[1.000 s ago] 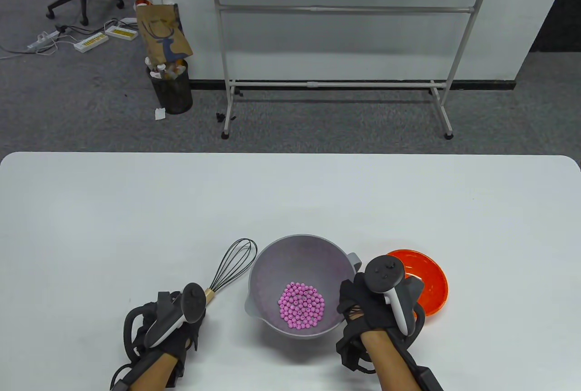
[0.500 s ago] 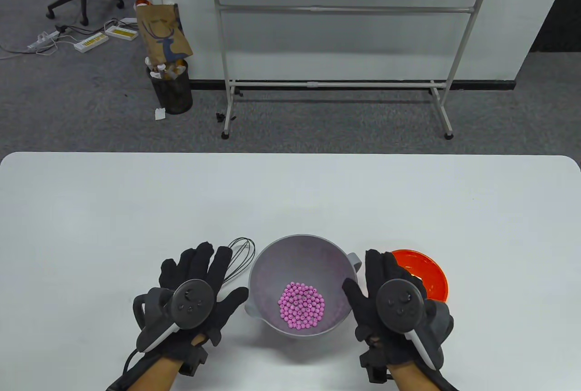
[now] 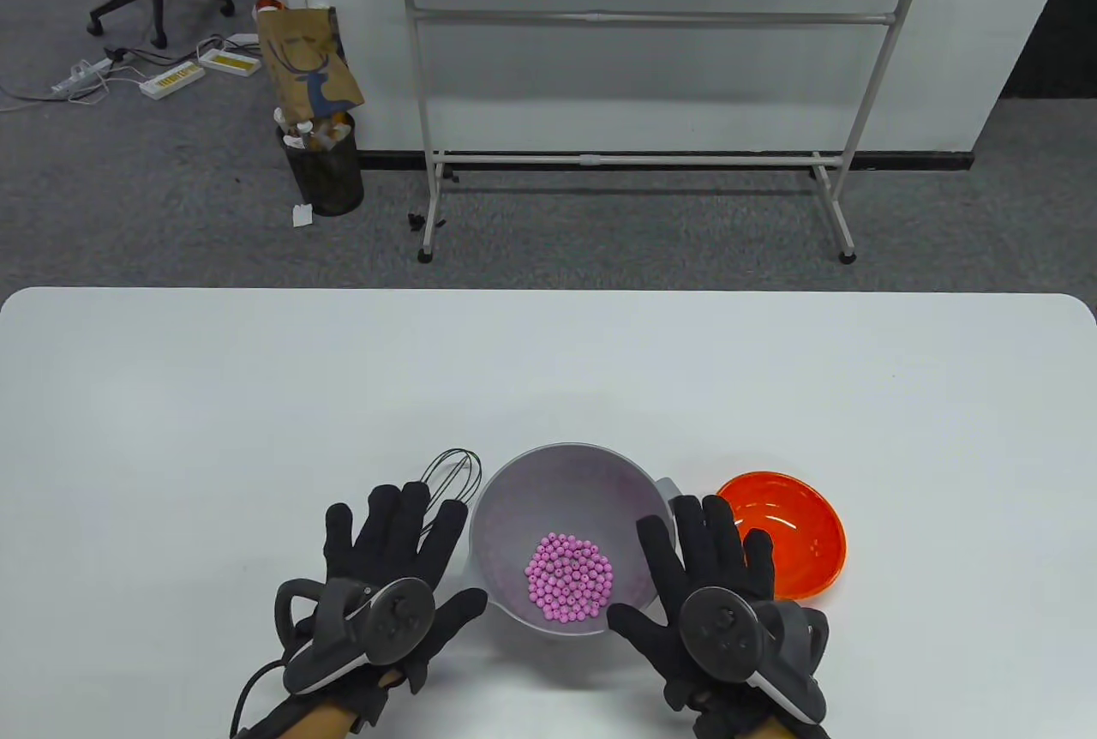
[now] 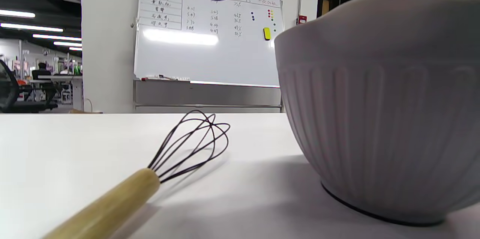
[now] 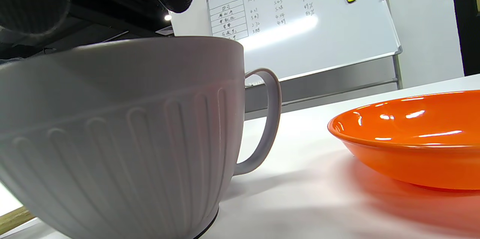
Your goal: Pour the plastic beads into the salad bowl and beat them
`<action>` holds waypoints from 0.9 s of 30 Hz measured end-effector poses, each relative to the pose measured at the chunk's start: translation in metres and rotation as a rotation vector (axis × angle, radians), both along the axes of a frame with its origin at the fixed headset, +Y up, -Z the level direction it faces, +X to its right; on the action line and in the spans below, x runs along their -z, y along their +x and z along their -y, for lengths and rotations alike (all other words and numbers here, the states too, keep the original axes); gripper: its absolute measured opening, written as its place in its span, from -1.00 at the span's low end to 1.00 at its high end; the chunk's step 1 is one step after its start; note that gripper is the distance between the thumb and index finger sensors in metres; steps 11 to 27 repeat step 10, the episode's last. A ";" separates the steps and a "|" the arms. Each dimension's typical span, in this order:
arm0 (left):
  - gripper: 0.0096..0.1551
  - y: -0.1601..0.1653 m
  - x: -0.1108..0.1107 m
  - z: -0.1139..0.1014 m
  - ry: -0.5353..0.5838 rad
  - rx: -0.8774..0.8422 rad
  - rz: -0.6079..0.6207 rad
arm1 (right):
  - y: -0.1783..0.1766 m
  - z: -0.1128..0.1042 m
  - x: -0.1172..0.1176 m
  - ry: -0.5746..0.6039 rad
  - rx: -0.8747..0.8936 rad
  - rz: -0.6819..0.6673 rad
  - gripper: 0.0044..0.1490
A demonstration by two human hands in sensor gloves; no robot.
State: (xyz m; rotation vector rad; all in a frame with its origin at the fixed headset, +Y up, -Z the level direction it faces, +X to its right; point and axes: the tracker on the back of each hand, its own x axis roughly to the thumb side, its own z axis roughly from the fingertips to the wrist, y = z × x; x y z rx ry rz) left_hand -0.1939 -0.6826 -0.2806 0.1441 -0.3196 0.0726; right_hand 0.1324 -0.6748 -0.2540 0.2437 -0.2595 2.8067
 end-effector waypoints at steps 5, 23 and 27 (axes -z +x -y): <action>0.03 0.001 -0.004 -0.001 0.006 -0.004 0.008 | -0.001 0.000 -0.002 -0.009 0.003 0.007 0.16; 0.03 -0.001 -0.003 0.002 -0.003 -0.002 0.004 | -0.004 -0.001 -0.003 -0.001 -0.009 0.001 0.17; 0.03 -0.001 -0.003 0.002 -0.003 -0.002 0.004 | -0.004 -0.001 -0.003 -0.001 -0.009 0.001 0.17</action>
